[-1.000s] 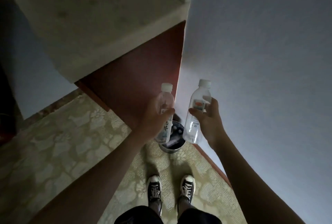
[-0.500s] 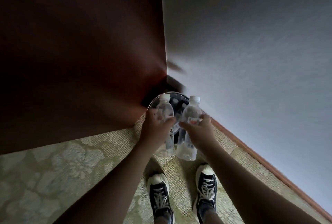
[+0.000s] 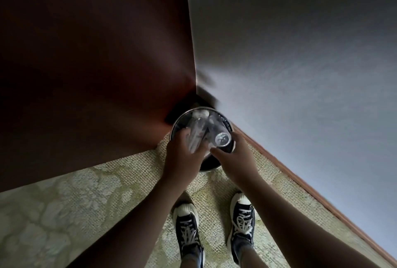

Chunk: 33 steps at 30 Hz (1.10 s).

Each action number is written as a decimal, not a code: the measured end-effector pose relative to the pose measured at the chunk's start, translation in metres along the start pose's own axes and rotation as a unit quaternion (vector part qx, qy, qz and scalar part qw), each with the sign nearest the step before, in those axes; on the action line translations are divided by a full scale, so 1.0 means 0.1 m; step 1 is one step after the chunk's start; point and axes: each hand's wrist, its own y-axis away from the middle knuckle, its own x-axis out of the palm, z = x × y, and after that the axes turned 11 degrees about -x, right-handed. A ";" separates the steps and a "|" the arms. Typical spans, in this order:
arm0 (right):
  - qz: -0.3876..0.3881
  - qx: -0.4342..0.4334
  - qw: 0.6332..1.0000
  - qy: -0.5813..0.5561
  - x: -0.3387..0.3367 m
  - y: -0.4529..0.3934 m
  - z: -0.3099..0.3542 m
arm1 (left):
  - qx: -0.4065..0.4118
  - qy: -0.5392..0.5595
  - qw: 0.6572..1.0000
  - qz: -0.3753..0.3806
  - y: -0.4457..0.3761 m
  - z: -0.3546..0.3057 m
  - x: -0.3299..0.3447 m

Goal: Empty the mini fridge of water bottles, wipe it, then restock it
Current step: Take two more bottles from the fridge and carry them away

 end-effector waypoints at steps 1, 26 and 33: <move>-0.005 -0.014 1.000 0.009 -0.08 0.09 0.14 | 0.016 -0.007 1.000 -0.012 0.10 -0.13 -0.12; -0.422 -0.226 0.874 0.080 -3.03 4.37 3.29 | 0.463 0.038 0.864 0.194 4.23 -3.74 -1.81; -0.646 -0.106 0.753 0.065 -3.71 6.58 2.32 | 0.615 -0.057 0.703 0.352 6.38 -3.81 -0.87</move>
